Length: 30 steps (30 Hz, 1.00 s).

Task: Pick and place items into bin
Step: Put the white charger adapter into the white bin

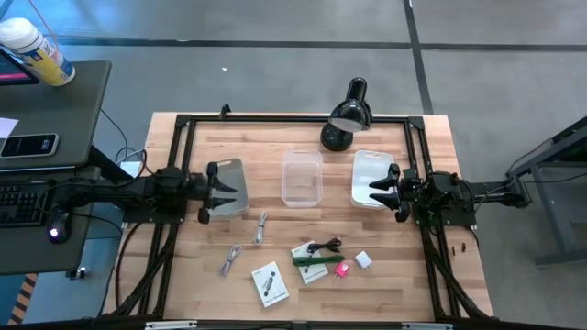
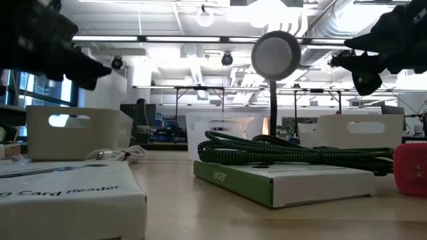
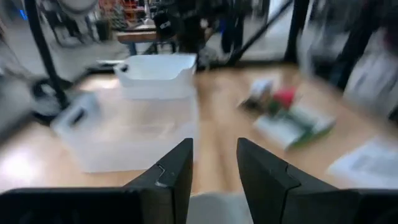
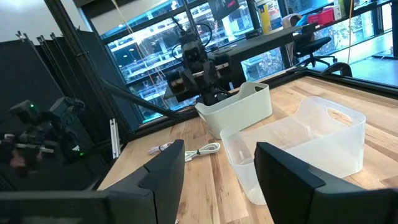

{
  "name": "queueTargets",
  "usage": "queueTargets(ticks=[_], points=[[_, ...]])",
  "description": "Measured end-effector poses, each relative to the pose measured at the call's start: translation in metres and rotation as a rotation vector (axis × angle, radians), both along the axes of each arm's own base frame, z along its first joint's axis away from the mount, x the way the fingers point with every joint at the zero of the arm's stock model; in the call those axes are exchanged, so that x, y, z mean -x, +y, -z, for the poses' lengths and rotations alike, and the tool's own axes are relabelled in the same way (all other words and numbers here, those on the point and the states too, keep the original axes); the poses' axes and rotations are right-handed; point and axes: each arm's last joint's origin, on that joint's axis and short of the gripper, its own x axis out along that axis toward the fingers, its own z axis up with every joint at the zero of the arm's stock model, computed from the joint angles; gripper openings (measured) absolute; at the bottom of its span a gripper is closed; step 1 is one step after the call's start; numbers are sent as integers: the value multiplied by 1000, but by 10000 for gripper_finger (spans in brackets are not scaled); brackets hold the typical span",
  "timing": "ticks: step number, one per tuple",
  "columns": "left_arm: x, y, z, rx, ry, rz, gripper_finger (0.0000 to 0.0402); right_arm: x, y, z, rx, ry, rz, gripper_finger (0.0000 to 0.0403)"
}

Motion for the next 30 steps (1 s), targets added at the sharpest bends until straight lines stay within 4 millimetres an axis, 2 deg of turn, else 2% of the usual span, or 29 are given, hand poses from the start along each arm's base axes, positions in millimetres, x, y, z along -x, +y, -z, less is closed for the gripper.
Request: queueTargets(ticks=[3, 5, 8, 15, 19, 22, 26, 30], points=[[-1, 0, -5, 154, -66, -18, 113, 0, 0, -1, -53, -17, -2, 184], [-1, 0, -10, 195, -118, -19, 113, 0, 0, -6, -219, -68, -11, 184], [-1, 0, -17, 179, -184, -12, 113, 1, -1, -12, -437, -125, -20, 184], [0, 0, -27, 62, -281, -2, 113, 4, -3, -23, -637, -206, 40, 184], [0, 0, -28, 46, -286, -2, 113, 4, -4, -22, -634, -207, 53, 184], [0, 0, -28, 132, -292, 0, 113, 4, -5, -22, -583, -212, 100, 184], [0, 0, -28, 190, -295, 3, 113, 5, -8, -22, -675, -258, 199, 184], [0, -1, -28, 192, -289, 45, 113, 5, -9, -23, -676, -267, 216, 184]])
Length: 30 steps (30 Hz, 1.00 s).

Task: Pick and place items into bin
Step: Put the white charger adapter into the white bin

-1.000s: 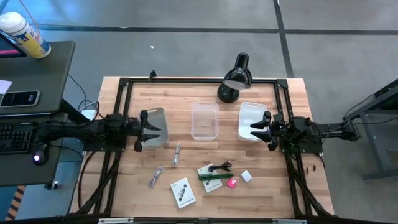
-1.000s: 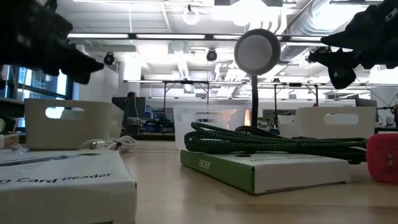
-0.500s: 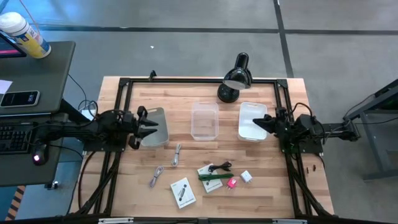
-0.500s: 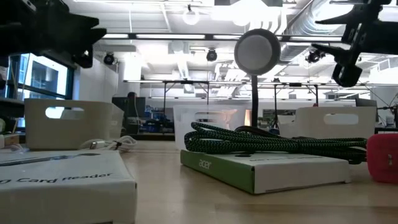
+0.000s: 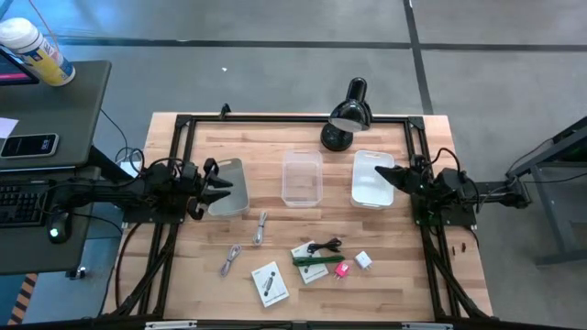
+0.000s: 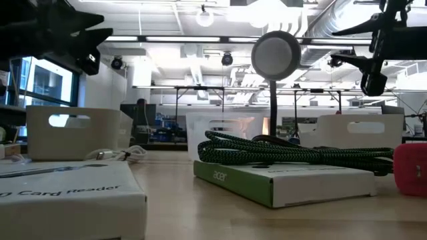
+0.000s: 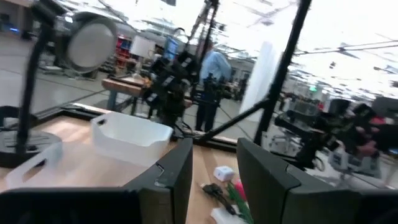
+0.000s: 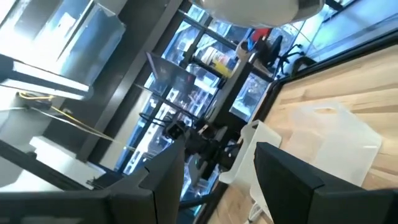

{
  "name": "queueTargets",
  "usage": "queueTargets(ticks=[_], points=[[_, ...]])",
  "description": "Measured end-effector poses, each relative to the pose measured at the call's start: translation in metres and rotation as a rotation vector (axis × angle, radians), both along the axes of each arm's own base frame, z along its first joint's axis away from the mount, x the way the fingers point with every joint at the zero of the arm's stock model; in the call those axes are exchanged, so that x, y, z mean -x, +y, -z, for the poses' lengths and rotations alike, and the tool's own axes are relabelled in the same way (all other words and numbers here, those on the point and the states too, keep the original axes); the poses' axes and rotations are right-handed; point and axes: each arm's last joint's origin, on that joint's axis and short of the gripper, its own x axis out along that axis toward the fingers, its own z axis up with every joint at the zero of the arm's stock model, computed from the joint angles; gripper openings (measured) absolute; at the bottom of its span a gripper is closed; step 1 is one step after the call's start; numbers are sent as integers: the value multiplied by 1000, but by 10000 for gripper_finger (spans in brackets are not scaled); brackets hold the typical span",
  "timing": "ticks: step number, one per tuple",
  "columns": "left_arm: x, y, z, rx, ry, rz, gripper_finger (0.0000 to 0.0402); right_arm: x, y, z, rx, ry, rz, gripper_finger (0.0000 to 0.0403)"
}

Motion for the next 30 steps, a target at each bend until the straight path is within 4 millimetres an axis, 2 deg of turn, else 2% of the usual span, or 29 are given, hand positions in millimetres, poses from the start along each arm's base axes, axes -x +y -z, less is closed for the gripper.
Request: queueTargets(ticks=[4, 7, 12, 18, 24, 30], points=[[0, -1, 0, 26, 1, 25, 113, 0, 1, -4, -4, -43, -42, 184], [0, -2, -2, 72, -14, 89, 113, 0, 4, -14, 9, -140, -133, 184], [2, -4, -10, 114, -88, 173, 113, -5, 10, -28, 100, -242, -187, 184], [3, -3, -13, 102, -126, 110, 113, -26, 19, -44, 197, -111, -227, 184], [2, -6, -12, 115, -113, 172, 113, -54, 32, -52, 202, 11, -371, 184], [2, -16, -12, 131, -112, 239, 113, -76, 55, -59, 161, 273, -537, 184]])
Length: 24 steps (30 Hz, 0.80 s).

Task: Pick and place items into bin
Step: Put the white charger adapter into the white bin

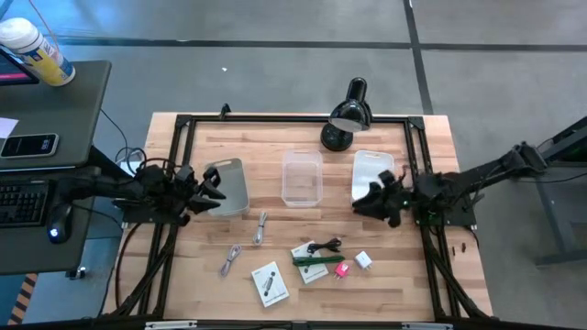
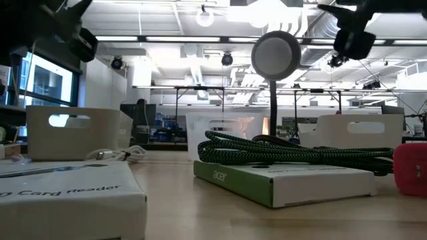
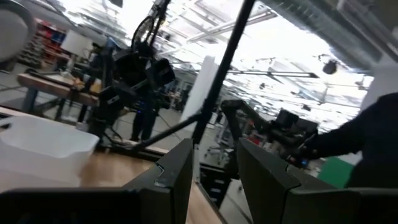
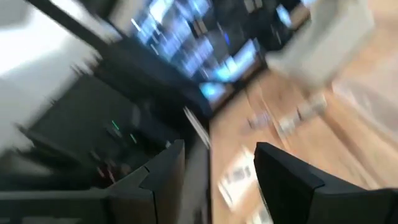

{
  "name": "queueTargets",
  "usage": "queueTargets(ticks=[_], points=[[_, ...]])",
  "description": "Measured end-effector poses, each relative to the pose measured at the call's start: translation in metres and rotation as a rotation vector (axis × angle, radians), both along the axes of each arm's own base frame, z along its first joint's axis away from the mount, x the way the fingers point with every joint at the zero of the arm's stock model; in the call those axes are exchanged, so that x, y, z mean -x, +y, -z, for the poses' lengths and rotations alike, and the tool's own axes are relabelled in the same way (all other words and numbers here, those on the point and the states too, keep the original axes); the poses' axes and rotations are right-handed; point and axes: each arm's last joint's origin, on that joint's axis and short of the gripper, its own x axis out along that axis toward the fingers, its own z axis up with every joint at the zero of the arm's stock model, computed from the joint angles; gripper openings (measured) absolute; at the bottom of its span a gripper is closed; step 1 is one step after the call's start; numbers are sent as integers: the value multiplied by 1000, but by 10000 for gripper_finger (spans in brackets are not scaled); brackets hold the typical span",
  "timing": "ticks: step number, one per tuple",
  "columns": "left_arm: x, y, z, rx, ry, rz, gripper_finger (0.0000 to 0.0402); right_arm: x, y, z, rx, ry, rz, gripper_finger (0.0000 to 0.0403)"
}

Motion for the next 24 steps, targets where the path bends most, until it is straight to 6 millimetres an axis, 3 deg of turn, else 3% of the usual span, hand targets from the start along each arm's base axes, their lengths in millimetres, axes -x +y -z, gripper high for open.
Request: queueTargets(ticks=[8, 13, 24], points=[[0, -12, 1, -43, -5, -17, 113, -14, 32, -37, 156, 333, -69, 184], [-1, -14, 5, -63, 34, -45, 113, -18, 48, -50, 286, 511, -62, 184], [-3, -14, 16, -90, 146, -64, 113, -37, 90, -17, 341, 801, -144, 184]])
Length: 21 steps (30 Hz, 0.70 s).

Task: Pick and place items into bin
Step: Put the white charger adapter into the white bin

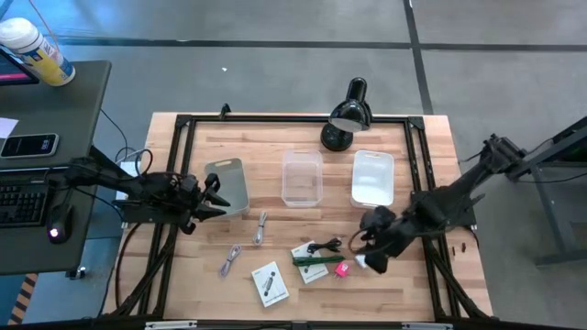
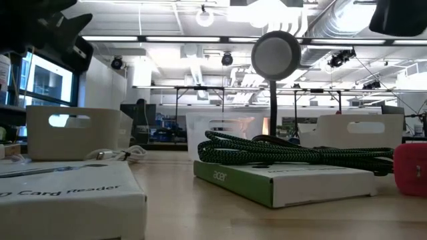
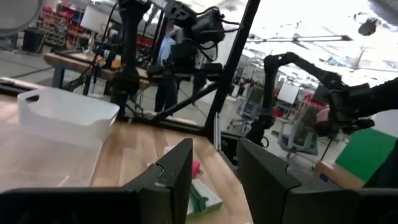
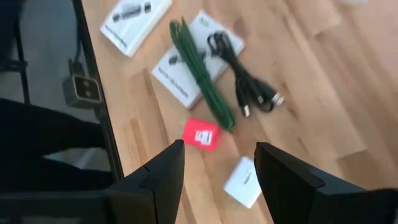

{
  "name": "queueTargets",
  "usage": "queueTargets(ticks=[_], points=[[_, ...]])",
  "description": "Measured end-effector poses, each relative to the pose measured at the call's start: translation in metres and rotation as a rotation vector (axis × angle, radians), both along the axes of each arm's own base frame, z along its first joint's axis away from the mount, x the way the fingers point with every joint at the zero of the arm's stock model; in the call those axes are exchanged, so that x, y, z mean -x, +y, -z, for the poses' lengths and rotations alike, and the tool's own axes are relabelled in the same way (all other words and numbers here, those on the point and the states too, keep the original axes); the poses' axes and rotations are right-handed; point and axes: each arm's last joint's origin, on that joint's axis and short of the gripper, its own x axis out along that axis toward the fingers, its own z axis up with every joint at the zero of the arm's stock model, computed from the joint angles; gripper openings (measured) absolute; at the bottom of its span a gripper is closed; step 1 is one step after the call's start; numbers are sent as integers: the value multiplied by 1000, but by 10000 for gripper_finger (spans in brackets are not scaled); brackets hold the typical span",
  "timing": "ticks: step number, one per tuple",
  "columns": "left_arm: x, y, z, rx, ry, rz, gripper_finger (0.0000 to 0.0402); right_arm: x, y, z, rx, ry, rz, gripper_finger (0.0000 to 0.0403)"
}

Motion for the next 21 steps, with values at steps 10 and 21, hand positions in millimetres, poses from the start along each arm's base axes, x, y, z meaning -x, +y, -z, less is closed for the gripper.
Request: queueTargets(ticks=[10, 21], points=[[0, 1, 1, -25, 6, -23, 113, -11, 17, 19, 21, 21, 5, 184], [0, 0, -11, 59, -41, -8, 113, -12, 13, 18, 118, -31, 30, 184]])
